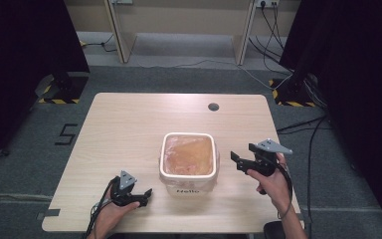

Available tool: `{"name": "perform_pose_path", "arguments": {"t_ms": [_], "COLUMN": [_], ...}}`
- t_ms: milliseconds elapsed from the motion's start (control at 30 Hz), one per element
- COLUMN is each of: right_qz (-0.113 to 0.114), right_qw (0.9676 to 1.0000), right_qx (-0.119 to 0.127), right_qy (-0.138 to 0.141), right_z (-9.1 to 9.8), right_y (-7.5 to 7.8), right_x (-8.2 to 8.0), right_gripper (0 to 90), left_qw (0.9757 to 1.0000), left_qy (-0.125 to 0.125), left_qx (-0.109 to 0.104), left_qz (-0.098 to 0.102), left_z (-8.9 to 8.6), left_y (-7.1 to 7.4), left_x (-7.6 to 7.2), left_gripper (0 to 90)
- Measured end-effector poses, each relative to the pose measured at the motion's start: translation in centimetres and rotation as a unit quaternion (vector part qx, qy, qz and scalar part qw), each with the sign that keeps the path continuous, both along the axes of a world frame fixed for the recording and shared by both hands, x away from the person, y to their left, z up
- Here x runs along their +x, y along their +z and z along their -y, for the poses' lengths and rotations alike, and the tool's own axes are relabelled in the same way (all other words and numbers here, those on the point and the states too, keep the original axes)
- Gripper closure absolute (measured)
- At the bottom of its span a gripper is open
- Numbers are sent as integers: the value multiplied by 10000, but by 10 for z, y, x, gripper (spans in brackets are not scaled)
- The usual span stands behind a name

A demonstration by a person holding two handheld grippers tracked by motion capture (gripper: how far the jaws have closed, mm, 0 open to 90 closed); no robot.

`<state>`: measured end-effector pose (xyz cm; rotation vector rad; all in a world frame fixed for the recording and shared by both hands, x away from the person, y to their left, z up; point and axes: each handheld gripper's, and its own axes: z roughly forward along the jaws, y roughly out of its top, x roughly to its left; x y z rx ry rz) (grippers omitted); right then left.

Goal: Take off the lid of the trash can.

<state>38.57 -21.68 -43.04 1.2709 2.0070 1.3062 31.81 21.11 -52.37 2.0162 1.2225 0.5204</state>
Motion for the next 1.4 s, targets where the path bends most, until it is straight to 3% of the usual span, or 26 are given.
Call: {"name": "perform_pose_path", "arguments": {"t_ms": [167, 600, 1400], "right_qz": [22, 1, 125], "right_qw": [9999, 9995, 9989], "right_qx": [107, 248, 124], "right_qy": [99, 214, 434], "right_z": [-12, -29, -63], "right_y": [14, 26, 36], "right_x": [10, 22, 35], "right_gripper": [211, 224, 262], "left_qw": [10000, 10000, 10000], "left_qy": [1, -2, 1], "left_qx": [-1, 3, 2], "left_qz": [-1, 0, -2], "left_z": [0, 0, 0], "left_y": [0, 0, 0], "left_x": [0, 0, 0], "left_gripper": [130, 130, 127]}}
